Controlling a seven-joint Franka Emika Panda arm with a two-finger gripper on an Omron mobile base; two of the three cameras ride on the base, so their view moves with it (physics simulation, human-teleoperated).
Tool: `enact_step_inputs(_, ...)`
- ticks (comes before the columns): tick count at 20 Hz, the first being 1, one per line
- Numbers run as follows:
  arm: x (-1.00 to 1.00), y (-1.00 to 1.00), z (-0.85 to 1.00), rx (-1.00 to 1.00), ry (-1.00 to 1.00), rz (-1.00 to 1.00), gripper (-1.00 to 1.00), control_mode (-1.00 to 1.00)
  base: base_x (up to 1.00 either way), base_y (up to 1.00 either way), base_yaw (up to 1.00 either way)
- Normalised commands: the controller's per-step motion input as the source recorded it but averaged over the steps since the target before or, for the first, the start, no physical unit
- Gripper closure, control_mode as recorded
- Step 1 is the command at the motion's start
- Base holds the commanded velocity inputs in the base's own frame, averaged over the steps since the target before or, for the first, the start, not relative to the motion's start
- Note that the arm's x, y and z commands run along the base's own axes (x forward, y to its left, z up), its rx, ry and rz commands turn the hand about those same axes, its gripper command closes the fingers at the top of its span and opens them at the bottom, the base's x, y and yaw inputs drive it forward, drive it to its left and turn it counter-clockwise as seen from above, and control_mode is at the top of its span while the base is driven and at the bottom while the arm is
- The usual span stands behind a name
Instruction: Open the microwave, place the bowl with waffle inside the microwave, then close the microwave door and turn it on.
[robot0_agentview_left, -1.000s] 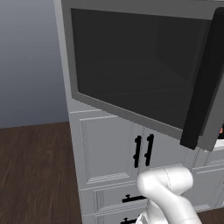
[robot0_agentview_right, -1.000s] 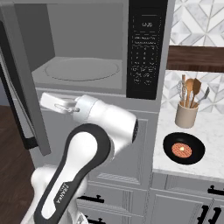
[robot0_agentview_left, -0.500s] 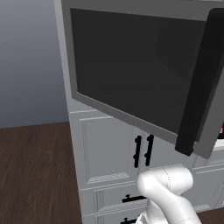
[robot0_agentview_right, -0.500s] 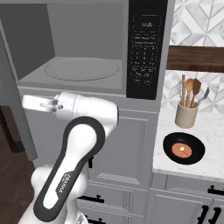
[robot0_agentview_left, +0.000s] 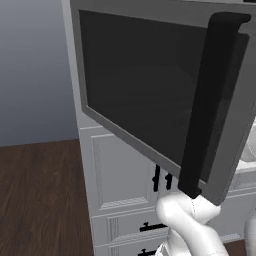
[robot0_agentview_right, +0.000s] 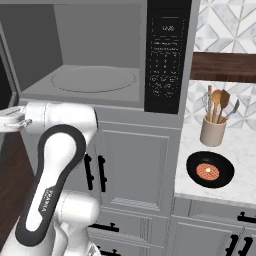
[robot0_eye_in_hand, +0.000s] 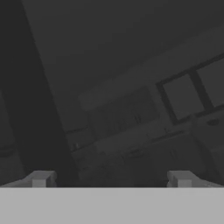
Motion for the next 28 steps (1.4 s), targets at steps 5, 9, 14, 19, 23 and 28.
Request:
enact_step_inputs(5, -0.01, 0.87, 0.04, -0.02, -0.04, 0.00, -1.00, -1.00, 0.00, 0.00, 0.00)
enact_step_inputs(9, -0.01, 0.80, 0.05, -0.02, -0.04, -0.04, -1.00, -1.00, 0.00, 0.00, 0.00)
enact_step_inputs(14, 0.00, 0.64, 0.01, 0.00, -0.02, -0.12, -1.00, -1.00, 0.00, 0.00, 0.00)
enact_step_inputs(19, 0.00, 0.54, 0.00, -0.02, 0.00, -0.20, -1.00, -1.00, 0.00, 0.00, 0.00)
enact_step_inputs(23, 0.00, 0.50, 0.00, -0.05, 0.01, -0.23, -1.00, -1.00, 0.00, 0.00, 0.00)
enact_step_inputs(28, 0.09, 0.14, 0.00, -0.03, 0.01, -0.12, -1.00, -1.00, 0.00, 0.00, 0.00)
